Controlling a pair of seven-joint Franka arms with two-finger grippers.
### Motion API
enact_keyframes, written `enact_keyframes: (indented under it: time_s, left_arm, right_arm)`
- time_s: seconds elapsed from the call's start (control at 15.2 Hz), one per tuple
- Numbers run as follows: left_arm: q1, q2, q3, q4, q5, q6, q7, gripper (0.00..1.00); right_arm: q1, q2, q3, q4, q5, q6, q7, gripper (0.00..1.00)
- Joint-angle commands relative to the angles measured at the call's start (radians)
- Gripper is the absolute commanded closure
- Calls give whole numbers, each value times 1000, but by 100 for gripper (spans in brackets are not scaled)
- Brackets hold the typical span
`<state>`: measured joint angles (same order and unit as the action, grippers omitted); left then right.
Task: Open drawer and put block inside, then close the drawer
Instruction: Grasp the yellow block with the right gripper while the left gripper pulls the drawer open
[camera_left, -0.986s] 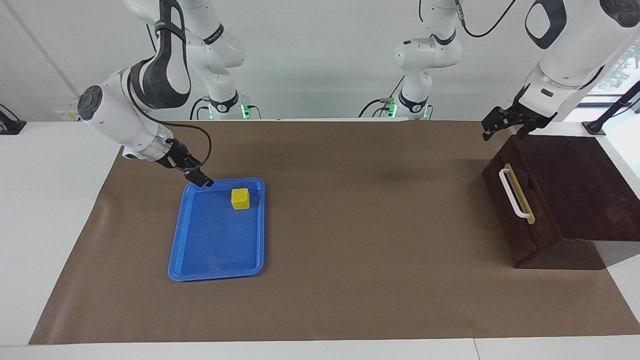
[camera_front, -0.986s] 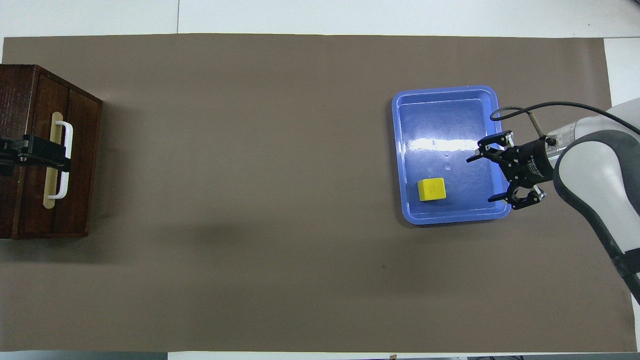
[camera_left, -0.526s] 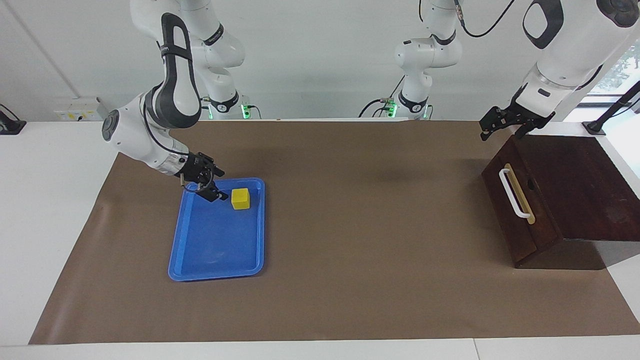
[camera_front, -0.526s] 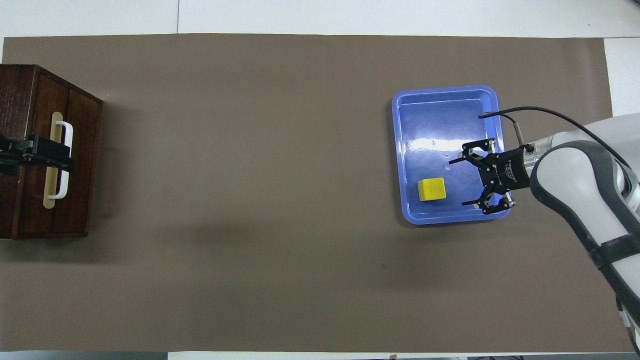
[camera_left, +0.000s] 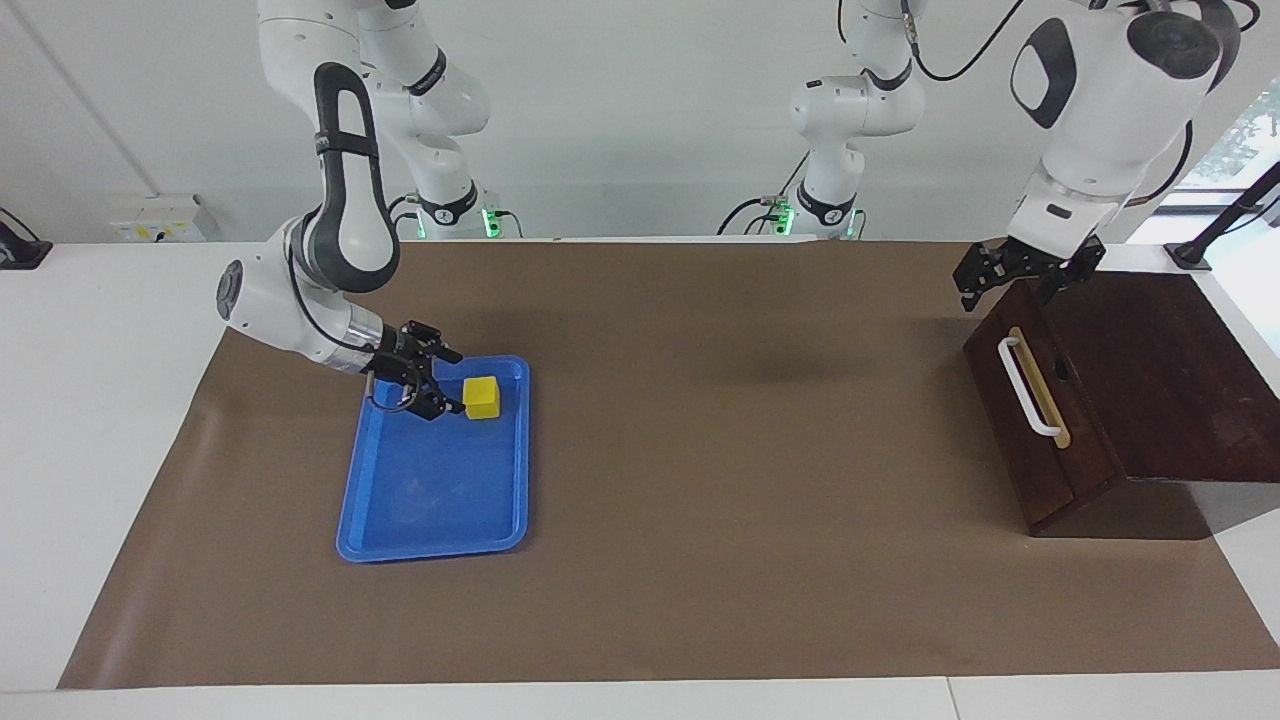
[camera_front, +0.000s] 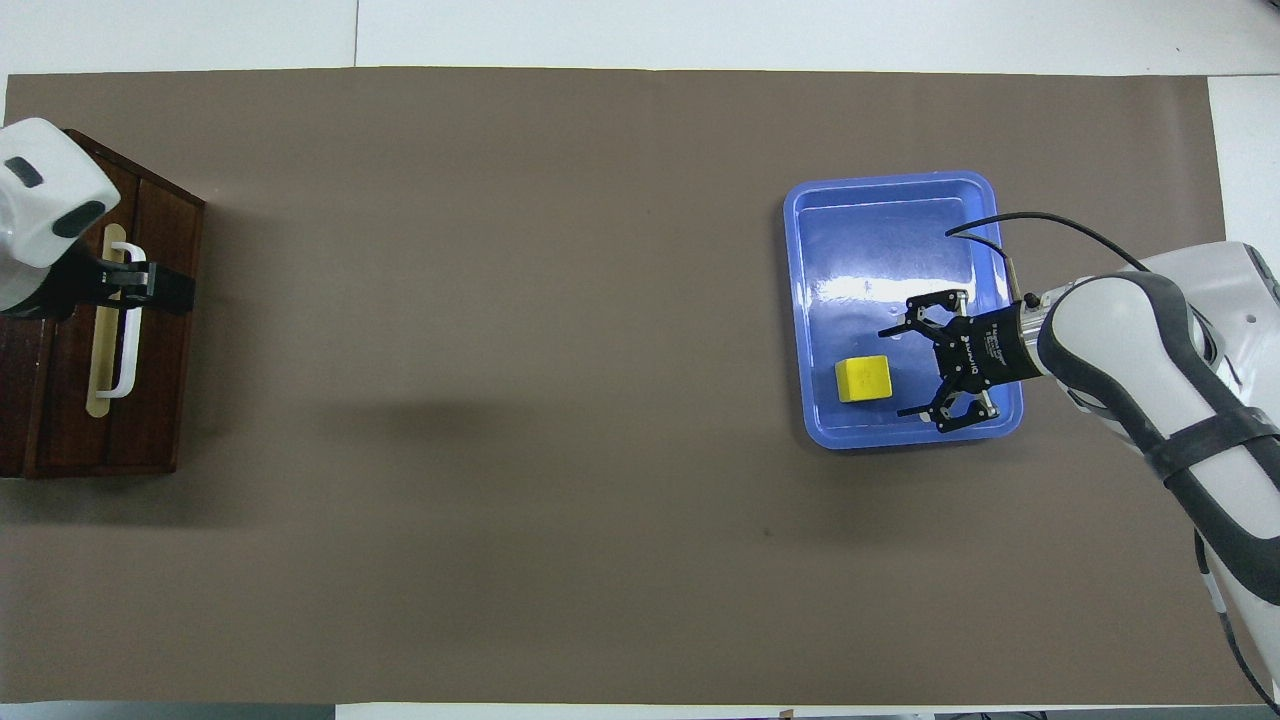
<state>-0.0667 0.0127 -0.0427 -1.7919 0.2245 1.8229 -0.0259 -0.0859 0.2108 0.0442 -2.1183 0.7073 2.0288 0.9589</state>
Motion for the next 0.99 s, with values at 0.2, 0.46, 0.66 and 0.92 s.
enact_keyframes:
  time_s: [0.2,0.46,0.66,0.92]
  left_arm:
    - [-13,122,10,-122,295,287,-14,0]
    - [45,125,14,-228,372,426,-23,0]
    - [45,150,11,-236,403,429,-81,0]
    - [22,154,4,-264,401,475,-212,0]
  right_arm:
    - [3,42,9,12,55,60,-40,0]
    - [5,45,11,9,55,56,-48,0]
    - [6,44,11,5,55,56,-54,0]
    - [6,44,11,3,55,57,-55,0]
